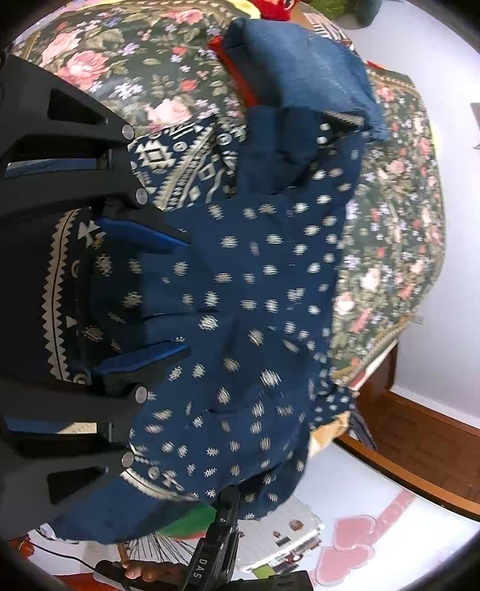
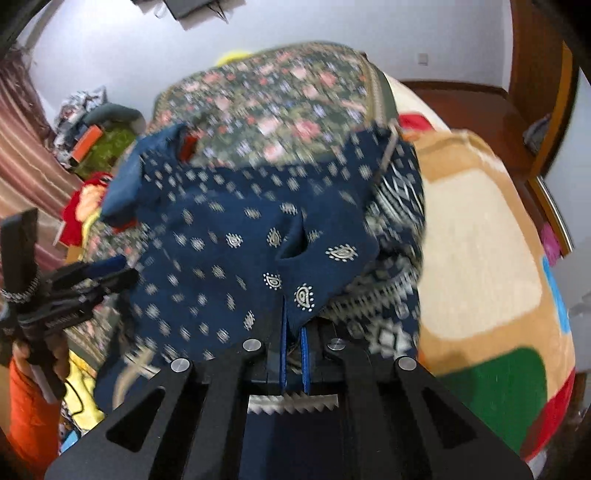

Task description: Fold large clothes

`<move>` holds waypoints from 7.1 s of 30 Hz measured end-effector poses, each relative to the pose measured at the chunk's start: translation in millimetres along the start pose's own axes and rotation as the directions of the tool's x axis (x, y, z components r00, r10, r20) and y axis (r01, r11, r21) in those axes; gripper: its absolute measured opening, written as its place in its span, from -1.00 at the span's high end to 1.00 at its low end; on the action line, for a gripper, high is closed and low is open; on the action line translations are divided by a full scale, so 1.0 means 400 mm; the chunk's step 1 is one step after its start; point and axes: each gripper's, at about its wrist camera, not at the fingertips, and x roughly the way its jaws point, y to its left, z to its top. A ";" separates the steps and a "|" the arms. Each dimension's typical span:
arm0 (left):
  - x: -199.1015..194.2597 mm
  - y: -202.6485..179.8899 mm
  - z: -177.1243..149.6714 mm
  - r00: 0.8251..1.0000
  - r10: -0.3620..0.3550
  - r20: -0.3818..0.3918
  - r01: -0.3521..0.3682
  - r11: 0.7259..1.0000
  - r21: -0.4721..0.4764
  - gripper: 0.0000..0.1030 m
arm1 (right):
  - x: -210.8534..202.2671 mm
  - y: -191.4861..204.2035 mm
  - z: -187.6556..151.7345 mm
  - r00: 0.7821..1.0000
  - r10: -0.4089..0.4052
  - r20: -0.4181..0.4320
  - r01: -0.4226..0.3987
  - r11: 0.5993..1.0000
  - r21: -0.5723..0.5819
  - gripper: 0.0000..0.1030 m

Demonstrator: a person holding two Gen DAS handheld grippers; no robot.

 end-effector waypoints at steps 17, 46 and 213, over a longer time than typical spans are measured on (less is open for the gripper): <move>-0.003 0.010 -0.060 1.000 0.029 0.009 -0.029 0.999 -0.019 -0.05 | -0.044 -0.102 -0.050 0.999 -0.048 0.005 0.048 0.995 0.085 0.04; 0.100 0.456 0.068 0.998 -0.002 0.067 0.035 0.868 -0.495 -0.13 | 0.092 -0.249 0.176 0.994 -0.108 0.020 0.101 0.971 0.217 -0.13; -0.062 0.359 -0.302 0.981 -0.168 0.092 0.191 0.842 -0.505 0.82 | 0.004 0.033 0.000 0.992 0.124 0.009 -0.124 0.992 0.017 0.81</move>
